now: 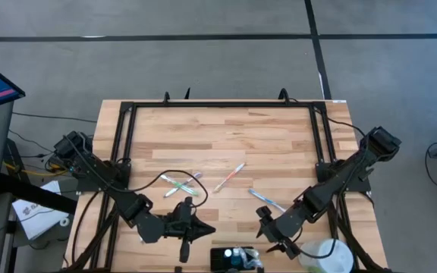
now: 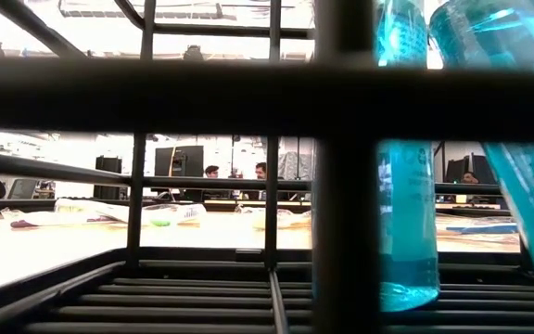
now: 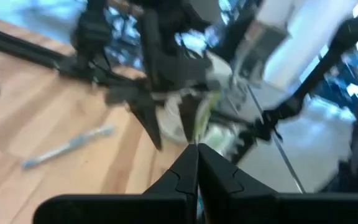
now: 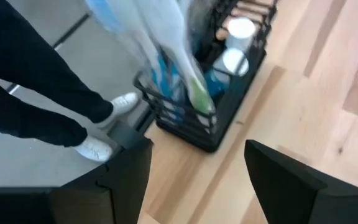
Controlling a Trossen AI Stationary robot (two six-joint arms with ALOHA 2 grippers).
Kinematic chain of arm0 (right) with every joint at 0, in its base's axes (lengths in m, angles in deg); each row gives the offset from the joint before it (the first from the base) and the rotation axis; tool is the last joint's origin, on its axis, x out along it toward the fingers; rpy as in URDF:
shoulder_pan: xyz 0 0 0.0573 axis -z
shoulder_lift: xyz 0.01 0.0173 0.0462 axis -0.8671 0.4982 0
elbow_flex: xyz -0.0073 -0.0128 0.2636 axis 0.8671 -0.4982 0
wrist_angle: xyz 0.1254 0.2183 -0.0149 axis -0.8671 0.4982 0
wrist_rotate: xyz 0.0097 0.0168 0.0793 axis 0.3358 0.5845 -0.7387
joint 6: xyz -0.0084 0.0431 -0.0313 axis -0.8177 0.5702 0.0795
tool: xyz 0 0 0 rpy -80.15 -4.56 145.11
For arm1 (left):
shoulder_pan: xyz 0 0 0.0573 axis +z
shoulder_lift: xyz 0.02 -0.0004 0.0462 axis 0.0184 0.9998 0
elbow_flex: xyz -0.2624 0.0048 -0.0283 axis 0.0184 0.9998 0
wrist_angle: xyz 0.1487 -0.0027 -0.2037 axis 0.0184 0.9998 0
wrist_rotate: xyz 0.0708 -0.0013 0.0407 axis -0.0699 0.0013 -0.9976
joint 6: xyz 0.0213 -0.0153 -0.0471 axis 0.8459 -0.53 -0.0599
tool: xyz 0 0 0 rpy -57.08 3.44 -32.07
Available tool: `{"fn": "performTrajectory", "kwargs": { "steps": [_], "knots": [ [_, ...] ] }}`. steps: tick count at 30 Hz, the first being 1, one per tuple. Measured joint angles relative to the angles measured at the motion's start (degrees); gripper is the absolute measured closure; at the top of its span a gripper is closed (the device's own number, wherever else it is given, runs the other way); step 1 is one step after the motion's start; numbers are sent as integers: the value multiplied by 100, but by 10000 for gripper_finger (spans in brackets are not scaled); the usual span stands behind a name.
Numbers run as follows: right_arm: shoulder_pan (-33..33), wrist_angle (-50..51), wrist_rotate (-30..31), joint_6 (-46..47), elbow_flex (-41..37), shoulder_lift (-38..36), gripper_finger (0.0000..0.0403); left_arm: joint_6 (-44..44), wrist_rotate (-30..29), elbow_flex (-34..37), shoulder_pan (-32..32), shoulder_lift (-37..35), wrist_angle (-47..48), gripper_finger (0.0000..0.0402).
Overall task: Pick & Place toothbrushing station
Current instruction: Put the bottom purple toothbrush into the black mesh organizer
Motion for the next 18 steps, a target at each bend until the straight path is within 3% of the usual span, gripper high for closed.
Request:
{"fn": "performTrajectory", "kwargs": {
  "steps": [5, 11, 18],
  "knots": [
    [0, 232, -1, 68, 0, 0, 154, -494, 689, 0, -2, -6, 697, 401],
    [53, 608, -1, 80, 0, -126, 154, -635, 798, 0, 33, -6, 1027, 401],
    [198, 1049, 17, 77, 0, -346, 154, -695, 1345, 0, 259, -6, 1285, 402]
  ]
}}
